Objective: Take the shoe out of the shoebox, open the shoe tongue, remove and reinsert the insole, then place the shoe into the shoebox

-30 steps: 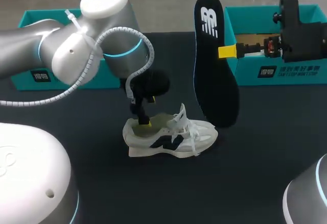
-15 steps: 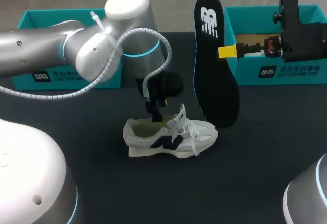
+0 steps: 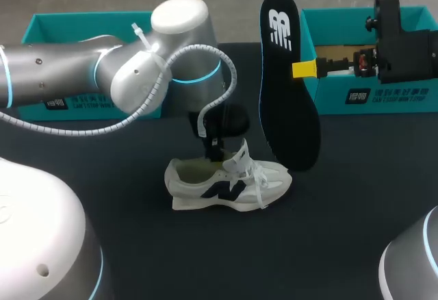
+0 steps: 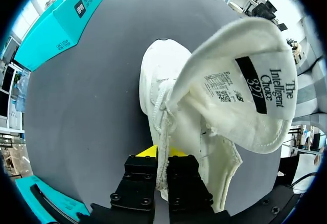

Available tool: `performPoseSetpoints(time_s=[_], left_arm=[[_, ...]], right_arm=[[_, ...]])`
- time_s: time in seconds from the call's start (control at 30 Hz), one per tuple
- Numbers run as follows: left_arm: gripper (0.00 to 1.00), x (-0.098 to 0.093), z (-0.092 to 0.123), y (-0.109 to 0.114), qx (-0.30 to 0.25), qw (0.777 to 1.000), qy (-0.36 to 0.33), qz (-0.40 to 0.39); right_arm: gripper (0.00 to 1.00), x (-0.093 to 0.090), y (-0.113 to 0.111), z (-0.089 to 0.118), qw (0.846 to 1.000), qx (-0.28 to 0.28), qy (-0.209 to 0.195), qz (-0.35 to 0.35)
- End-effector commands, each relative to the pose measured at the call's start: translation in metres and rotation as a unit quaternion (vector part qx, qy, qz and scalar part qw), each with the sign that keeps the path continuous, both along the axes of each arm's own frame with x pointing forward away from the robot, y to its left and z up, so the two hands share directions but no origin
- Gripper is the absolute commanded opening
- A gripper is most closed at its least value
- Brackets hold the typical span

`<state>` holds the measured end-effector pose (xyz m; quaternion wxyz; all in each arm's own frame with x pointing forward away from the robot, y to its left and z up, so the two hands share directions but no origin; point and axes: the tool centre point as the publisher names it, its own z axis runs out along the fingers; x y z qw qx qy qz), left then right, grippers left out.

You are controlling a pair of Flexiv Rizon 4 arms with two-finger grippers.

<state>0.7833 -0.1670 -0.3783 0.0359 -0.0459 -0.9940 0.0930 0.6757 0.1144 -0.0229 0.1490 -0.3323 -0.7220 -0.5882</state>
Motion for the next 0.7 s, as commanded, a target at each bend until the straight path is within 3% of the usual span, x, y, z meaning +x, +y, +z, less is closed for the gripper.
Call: performPoseSetpoints(time_s=[0.03,0.53,0.7], left_arm=[[0.0,-0.013,0.001,0.01,0.003,0.999,-0.035,0.041],[0.0,-0.013,0.001,0.01,0.003,0.999,-0.035,0.041],[0.0,-0.003,0.018,0.016,0.01,0.999,-0.008,-0.033]], right_arm=[[0.0,0.001,0.002,-0.001,1.0,-0.001,0.001,0.0],[0.0,0.001,0.002,-0.001,1.0,-0.001,0.001,0.0],[0.0,0.001,0.002,-0.001,1.0,-0.001,0.001,0.0]])
